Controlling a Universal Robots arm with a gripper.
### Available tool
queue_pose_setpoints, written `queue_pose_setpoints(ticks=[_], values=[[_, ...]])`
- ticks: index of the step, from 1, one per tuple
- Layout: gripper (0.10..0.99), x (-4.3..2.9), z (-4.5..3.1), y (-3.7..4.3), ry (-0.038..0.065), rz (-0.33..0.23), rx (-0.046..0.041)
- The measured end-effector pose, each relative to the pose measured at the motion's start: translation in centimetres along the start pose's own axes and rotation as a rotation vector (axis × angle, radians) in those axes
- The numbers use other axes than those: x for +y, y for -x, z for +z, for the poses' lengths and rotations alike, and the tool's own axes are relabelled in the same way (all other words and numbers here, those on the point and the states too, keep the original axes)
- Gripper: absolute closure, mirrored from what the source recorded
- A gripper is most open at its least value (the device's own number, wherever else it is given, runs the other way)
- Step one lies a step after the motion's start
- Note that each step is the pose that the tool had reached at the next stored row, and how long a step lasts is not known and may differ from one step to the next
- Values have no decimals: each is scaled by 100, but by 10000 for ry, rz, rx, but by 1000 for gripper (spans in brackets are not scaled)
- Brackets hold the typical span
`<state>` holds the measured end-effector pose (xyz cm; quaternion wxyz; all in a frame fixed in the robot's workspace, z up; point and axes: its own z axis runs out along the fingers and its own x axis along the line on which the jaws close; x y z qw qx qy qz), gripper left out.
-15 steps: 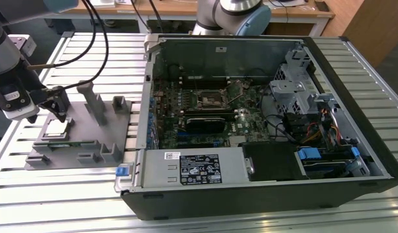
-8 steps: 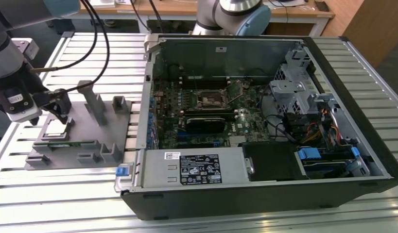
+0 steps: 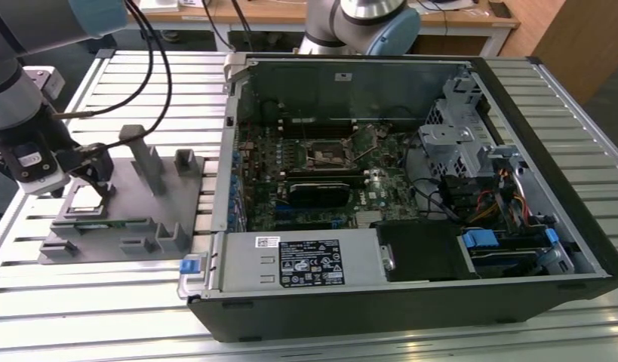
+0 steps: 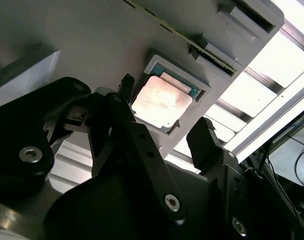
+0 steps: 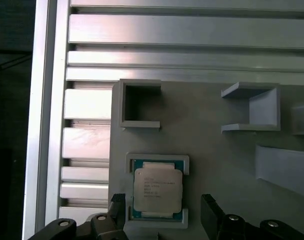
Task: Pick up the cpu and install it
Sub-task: 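Pick up the cpu and move it towards the insertion slot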
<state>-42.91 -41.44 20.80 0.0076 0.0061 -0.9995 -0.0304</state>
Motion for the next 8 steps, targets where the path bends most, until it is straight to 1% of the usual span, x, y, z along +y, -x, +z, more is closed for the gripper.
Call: queue_pose_setpoints(ticks=[8], values=[[380, 16, 53, -18, -9, -1, -2]])
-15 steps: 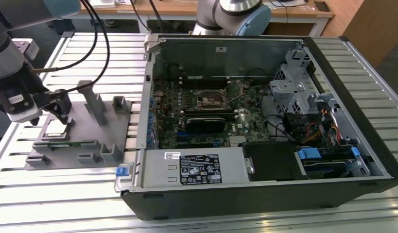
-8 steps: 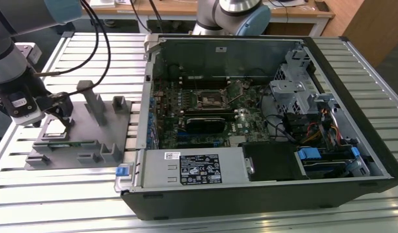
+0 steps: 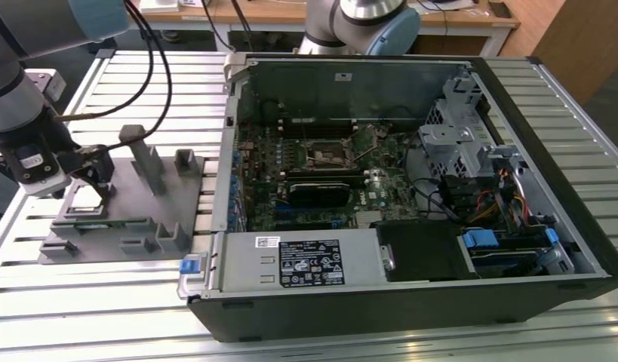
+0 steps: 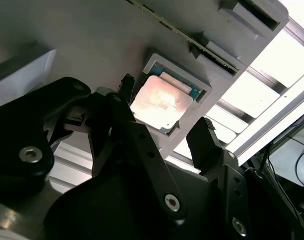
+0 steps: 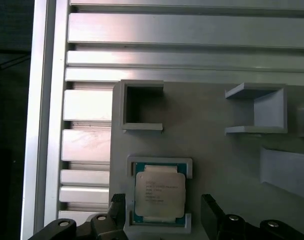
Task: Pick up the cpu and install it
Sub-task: 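Pick up the cpu and move it towards the insertion slot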
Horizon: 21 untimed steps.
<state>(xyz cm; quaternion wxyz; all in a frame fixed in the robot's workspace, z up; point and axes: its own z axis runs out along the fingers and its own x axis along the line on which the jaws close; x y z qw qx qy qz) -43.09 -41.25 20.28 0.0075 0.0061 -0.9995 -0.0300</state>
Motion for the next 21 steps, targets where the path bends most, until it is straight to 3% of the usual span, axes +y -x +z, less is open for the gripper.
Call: queue_pose_setpoints(ticks=[10, 21], values=[[380, 12, 103, -5, -1, 2, 2], [396, 22, 164, -18, -3, 2, 5]])
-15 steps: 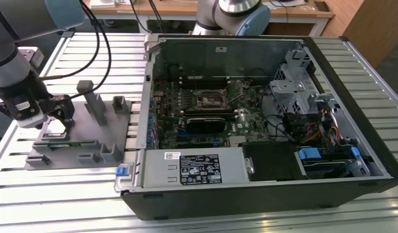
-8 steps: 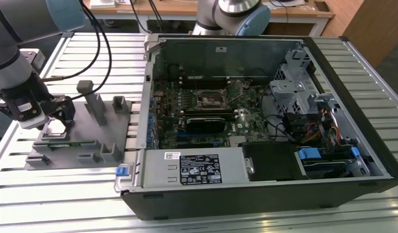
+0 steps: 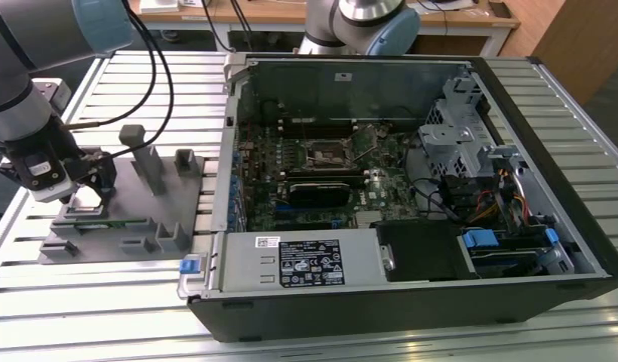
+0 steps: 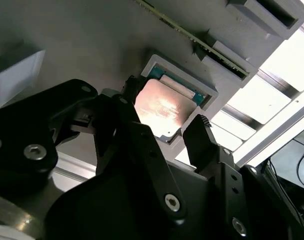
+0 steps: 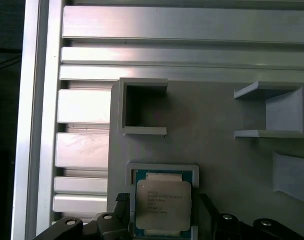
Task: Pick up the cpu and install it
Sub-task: 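Pick up the cpu and move it towards the insertion slot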
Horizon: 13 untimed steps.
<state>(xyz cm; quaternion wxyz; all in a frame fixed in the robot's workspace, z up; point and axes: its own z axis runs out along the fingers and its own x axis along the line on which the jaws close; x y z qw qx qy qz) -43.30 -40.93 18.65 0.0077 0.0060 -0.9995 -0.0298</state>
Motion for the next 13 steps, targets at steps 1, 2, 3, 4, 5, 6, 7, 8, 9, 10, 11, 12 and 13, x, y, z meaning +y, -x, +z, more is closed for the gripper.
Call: queue_pose_setpoints(ticks=[1, 2, 3, 4, 5, 6, 7, 8, 9, 10, 11, 12, 13], values=[[396, 0, 1, 0, 1, 0, -1], [463, 0, 2, 0, 2, 0, -3], [463, 0, 2, 0, 2, 0, -3], [463, 1, 2, 0, 3, 0, -5], [463, 0, 0, 0, 3, 0, -8], [463, 0, -1, -1, 2, -1, -12], [463, 1, -3, -1, 2, -1, -18], [463, 1, -4, -2, 1, -1, -23], [463, 1, -4, -2, 2, -1, -29], [463, 1, -5, -3, 1, -2, -31], [463, 1, -5, -4, 0, -2, -31], [463, 1, -5, -5, 0, -2, -32], [463, 1, -5, -6, 1, -1, -33]])
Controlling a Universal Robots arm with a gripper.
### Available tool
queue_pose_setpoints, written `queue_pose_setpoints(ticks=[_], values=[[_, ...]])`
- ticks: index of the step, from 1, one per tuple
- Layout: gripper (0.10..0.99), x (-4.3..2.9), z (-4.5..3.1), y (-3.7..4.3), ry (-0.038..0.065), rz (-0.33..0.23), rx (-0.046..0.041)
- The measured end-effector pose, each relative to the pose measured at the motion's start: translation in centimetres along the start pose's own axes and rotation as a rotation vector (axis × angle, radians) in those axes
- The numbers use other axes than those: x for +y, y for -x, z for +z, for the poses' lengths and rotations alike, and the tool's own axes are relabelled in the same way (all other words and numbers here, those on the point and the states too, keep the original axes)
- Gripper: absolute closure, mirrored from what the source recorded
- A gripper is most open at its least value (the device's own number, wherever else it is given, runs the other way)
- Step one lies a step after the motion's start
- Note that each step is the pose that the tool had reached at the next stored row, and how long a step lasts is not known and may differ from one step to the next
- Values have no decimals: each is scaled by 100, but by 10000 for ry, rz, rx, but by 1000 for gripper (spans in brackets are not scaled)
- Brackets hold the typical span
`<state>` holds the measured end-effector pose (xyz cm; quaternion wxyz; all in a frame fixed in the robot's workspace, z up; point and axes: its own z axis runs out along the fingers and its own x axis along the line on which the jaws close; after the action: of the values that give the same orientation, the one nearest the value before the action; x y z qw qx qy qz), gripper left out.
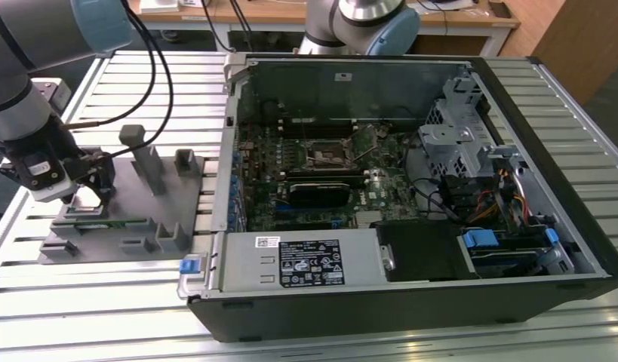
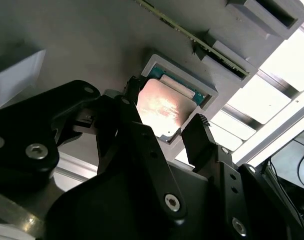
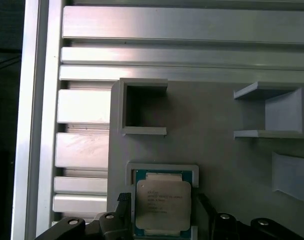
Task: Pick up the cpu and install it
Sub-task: 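Pick up the cpu and move it towards the insertion slot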
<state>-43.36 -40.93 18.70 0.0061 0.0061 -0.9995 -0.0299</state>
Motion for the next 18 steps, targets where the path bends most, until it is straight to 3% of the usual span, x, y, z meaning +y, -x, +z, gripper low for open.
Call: queue_pose_setpoints(ticks=[4, 5, 6, 9, 18], values=[[463, -1, 11, -2, 1, -1, -8], [475, -1, 13, -2, -1, -1, -7], [541, -1, 13, -3, -3, -1, -5], [561, -1, 15, -2, -1, -1, -9], [561, 2, -33, -3, 0, -1, -12]])
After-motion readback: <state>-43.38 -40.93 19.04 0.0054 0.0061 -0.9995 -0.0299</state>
